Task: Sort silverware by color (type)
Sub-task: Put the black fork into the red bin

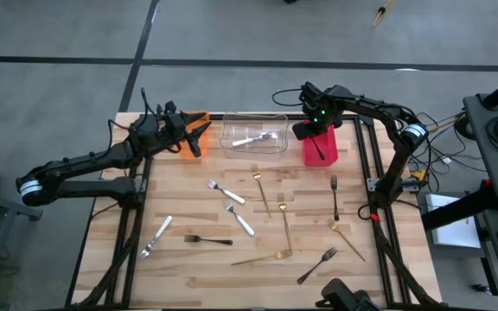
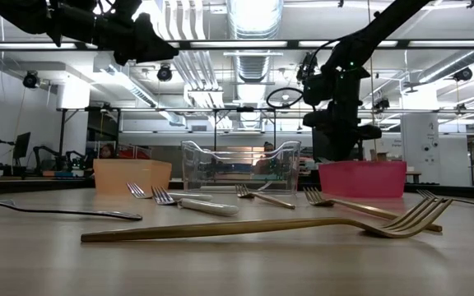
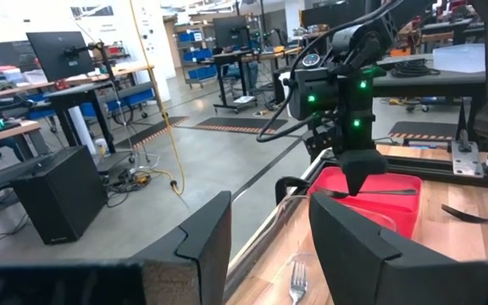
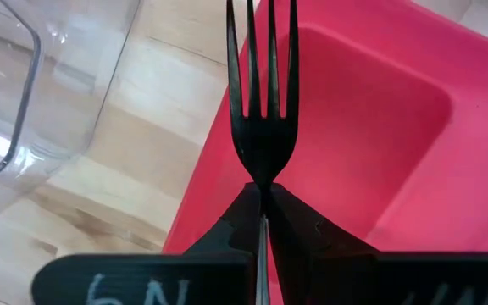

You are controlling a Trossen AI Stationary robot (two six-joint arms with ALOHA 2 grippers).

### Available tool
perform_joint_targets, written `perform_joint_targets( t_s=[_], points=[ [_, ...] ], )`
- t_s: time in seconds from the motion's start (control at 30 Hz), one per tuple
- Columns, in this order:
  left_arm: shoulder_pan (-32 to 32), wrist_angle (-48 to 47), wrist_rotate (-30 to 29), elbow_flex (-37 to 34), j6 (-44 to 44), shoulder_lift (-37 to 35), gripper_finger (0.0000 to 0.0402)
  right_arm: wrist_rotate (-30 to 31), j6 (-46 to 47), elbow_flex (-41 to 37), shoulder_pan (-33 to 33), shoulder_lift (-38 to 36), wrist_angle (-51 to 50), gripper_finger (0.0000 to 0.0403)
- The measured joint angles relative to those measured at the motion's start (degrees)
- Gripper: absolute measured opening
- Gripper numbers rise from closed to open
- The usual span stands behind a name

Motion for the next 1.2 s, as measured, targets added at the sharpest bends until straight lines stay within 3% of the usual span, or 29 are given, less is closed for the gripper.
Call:
perform_joint_targets(
  t_s=[1.2],
  points=[
    [0.0, -0.03, 0.01, 0.0, 0.0, 0.0, 0.0142, 0.55, 0.99, -1.05, 0.0, 0.0, 1.28, 0.0009]
  ],
)
